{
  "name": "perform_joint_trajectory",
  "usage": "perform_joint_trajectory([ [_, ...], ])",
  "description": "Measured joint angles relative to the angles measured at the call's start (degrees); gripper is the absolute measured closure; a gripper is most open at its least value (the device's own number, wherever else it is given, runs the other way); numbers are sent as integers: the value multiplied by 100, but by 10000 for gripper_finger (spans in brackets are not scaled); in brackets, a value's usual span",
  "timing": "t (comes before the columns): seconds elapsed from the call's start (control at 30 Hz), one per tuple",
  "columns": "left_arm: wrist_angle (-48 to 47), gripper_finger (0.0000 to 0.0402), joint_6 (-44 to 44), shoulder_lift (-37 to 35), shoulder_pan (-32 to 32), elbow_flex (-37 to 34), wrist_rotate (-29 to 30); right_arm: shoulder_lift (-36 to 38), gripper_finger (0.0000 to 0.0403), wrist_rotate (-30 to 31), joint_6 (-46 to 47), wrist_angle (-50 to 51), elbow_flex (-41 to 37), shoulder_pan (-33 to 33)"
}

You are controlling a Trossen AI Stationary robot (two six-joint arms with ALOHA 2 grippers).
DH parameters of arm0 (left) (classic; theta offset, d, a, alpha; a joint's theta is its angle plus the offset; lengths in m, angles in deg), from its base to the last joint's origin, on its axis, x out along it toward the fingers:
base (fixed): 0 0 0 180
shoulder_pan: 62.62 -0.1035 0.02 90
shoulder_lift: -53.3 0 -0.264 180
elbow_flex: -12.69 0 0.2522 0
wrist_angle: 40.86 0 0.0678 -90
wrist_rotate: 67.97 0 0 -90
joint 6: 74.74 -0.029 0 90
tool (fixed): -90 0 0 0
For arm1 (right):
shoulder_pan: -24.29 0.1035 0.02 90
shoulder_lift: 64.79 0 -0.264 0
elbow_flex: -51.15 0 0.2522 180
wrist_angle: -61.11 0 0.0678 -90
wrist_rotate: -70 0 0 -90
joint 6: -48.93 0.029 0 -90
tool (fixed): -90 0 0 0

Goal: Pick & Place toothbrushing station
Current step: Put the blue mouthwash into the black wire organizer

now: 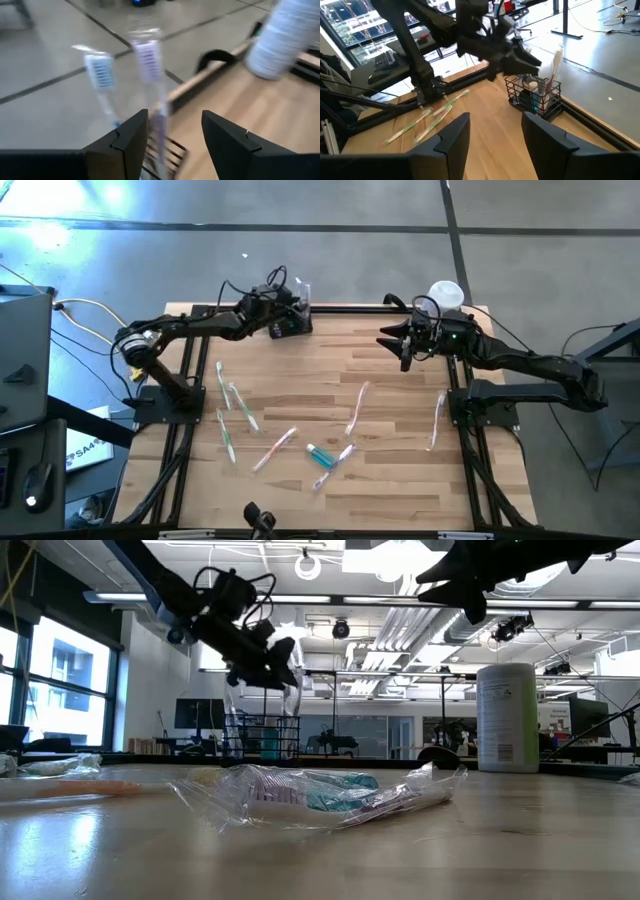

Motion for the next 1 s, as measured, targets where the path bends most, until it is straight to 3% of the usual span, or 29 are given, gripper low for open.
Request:
perform_joint_trajectory([
  [0.23,-1457,217,-75,-1228,292,0,-1195,0,231,-441,31,-1,0,0],
  [0.4,-2226,217,-232,-2211,857,31,-1598,0,231,-925,320,-32,0,25],
  [0.6,-3566,217,-468,-2753,2005,612,-1500,2,231,-1623,474,-144,0,225],
  [0.8,-4326,217,-475,-2579,3350,1234,-959,2,231,-1821,476,-130,0,723],
  [1.0,-4934,217,-606,-2208,4519,1450,-827,2,231,-1810,707,-106,0,1279],
])
